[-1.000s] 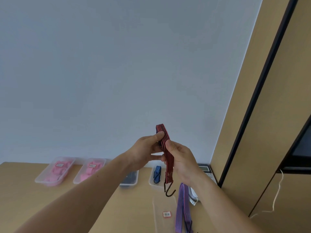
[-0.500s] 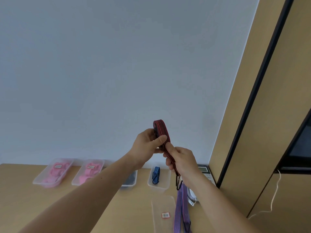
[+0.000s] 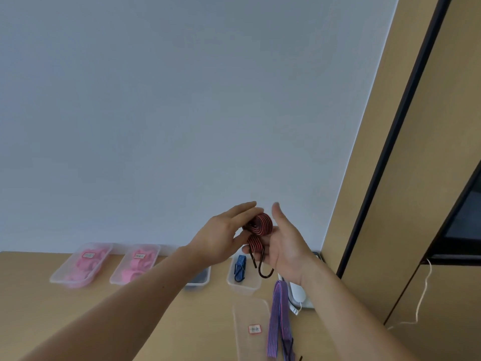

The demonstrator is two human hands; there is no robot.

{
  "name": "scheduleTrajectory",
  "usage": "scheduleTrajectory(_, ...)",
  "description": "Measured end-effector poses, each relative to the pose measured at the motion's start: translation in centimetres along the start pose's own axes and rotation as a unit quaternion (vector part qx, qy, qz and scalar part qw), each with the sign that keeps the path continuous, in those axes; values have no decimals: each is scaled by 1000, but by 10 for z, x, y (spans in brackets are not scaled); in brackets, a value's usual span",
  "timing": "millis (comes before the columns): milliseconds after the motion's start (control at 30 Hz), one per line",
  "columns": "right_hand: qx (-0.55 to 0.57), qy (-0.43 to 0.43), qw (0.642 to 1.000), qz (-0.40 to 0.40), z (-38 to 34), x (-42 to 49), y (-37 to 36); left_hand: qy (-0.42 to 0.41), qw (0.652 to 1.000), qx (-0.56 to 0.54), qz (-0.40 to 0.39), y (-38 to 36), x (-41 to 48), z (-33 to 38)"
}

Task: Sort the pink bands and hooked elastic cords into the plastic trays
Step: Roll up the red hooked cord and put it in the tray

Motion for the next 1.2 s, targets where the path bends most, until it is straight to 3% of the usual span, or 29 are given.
scheduleTrajectory(100, -10, 28, 1000, -7, -2, 0, 1, -6, 1000, -13, -23, -4, -3, -4)
scheduleTrajectory(200, 3, 65, 998, 2, -7, 1, 4, 97, 983, -141, -68, -13, -3, -17)
scheduleTrajectory(233, 3, 79, 997, 4, -10, 1, 4, 156, 955, -237, -81, -18, -5, -23)
scheduleTrajectory(300, 4, 102, 995, 1, -15, 1, 2, 273, 848, -448, -83, -28, -12, -30)
scheduleTrajectory(333, 1, 113, 994, -6, -16, 1, 0, 309, 795, -514, -86, -33, -15, -31)
scheduleTrajectory(367, -8, 125, 992, -11, -17, 1, -1, 326, 769, -540, -99, -35, -16, -30)
scheduleTrajectory(500, -45, 159, 986, 2, -15, 1, -1, 320, 790, -507, -127, -34, -15, -28)
scheduleTrajectory(700, -116, 179, 977, 0, -18, -5, -3, 304, 771, -547, -121, -31, -17, -26)
scheduleTrajectory(800, -136, 202, 970, 18, -22, -7, -3, 277, 786, -540, -117, -28, -15, -20)
scheduleTrajectory(1033, -201, 203, 955, 82, -27, -4, 7, 284, 795, -533, -57, -29, -13, -21)
scheduleTrajectory(1100, -186, 203, 958, 76, -26, -3, 7, 297, 785, -542, -39, -31, -11, -24)
scheduleTrajectory(1200, -80, 145, 981, 99, -14, 0, 22, 309, 772, -555, -13, -27, -7, -28)
Point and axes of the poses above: each hand's wrist, its own x-axis towards the middle knuckle, its own y-axis out of the back of the hand, z = x × y, the point moved 9 cm from there along x, towards the middle knuckle, and after that the axes turned 10 degrees about x, right-handed, at the moved point
